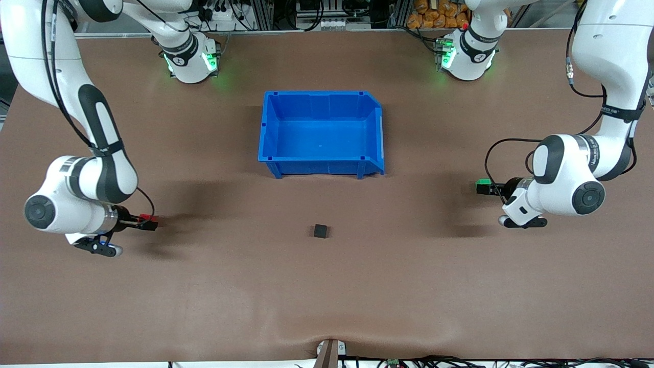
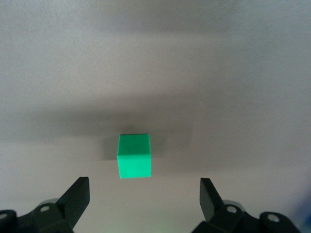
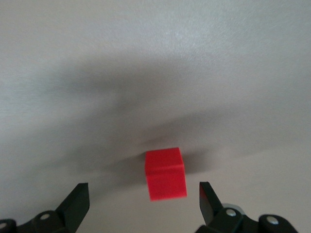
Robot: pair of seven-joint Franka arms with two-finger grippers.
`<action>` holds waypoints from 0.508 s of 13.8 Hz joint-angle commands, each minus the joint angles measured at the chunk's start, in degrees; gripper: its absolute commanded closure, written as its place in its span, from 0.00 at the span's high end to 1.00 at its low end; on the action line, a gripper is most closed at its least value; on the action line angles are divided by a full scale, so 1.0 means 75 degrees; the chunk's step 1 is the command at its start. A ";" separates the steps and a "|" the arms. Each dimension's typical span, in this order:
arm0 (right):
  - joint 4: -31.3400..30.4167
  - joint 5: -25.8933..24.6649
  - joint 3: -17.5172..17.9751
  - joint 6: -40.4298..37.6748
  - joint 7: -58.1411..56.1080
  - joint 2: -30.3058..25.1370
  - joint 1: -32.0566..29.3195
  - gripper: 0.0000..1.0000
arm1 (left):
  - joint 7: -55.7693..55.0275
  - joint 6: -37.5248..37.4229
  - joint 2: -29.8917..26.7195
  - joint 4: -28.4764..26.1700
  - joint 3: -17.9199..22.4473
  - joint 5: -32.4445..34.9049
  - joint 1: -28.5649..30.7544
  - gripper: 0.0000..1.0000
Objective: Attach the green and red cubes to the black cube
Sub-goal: 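Close the right gripper on the red cube while the left gripper grips green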
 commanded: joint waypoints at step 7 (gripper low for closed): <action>-0.0989 -0.0079 0.0033 0.1060 -0.0906 -0.0164 -0.0264 1.00 | -0.0860 0.0122 0.0499 0.0071 -0.0026 0.0692 -0.0002 0.86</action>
